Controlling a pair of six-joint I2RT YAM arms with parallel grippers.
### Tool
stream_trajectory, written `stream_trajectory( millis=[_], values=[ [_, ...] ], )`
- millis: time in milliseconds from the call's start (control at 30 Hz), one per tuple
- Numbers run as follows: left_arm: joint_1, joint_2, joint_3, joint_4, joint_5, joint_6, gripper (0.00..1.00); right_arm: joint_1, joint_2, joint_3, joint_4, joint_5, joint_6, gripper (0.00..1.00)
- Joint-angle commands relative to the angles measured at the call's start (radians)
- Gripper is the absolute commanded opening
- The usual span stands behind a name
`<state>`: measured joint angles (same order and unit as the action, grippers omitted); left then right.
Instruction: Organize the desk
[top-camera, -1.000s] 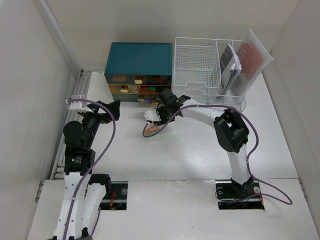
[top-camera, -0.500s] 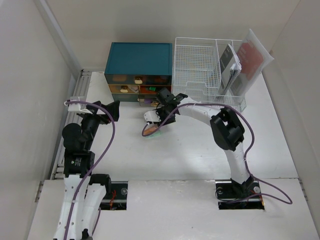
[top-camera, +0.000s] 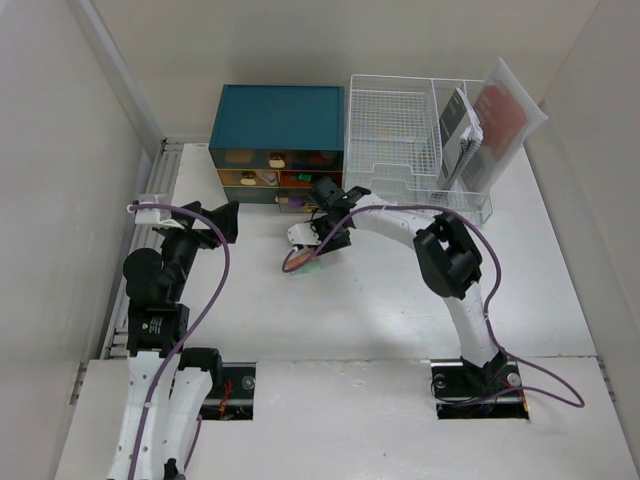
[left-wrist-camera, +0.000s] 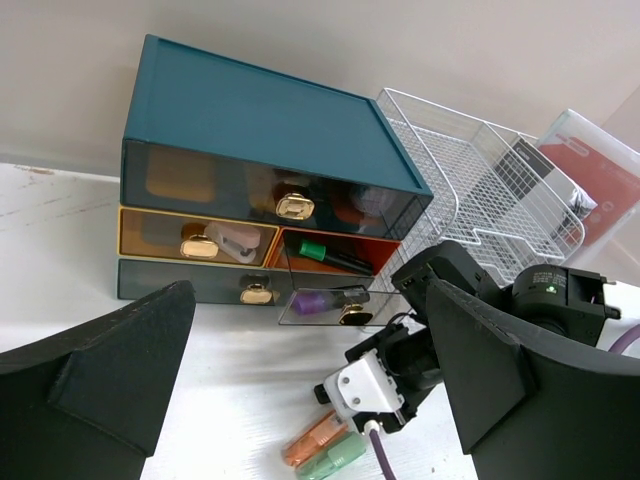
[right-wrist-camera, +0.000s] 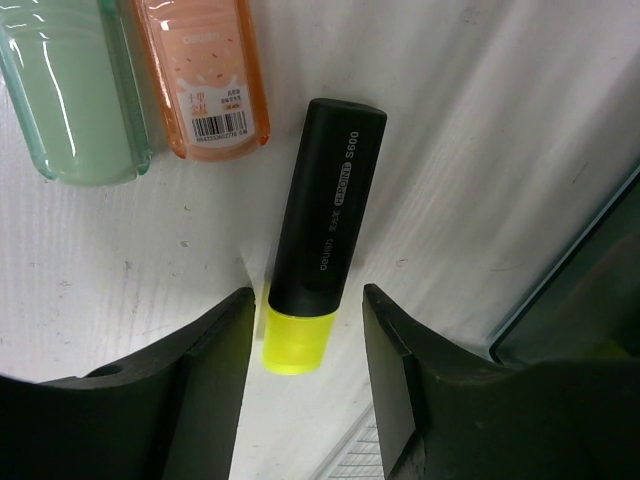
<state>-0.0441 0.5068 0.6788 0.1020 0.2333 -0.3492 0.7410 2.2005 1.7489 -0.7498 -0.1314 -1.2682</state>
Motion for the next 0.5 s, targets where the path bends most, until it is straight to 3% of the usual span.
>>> stream_trajectory(
  millis=[0,467],
  values=[
    [-0.003,-0.011,0.001,0.062,0.015,0.003,1.00,0.006,0.030,0.043,-0.049,-0.001,-0.013,0.53],
    [-0.003,-0.011,0.001,0.062,0.015,0.003,1.00,0.006,0.028,0.031,-0.149,-0.068,-0.031,0.50]
  ],
)
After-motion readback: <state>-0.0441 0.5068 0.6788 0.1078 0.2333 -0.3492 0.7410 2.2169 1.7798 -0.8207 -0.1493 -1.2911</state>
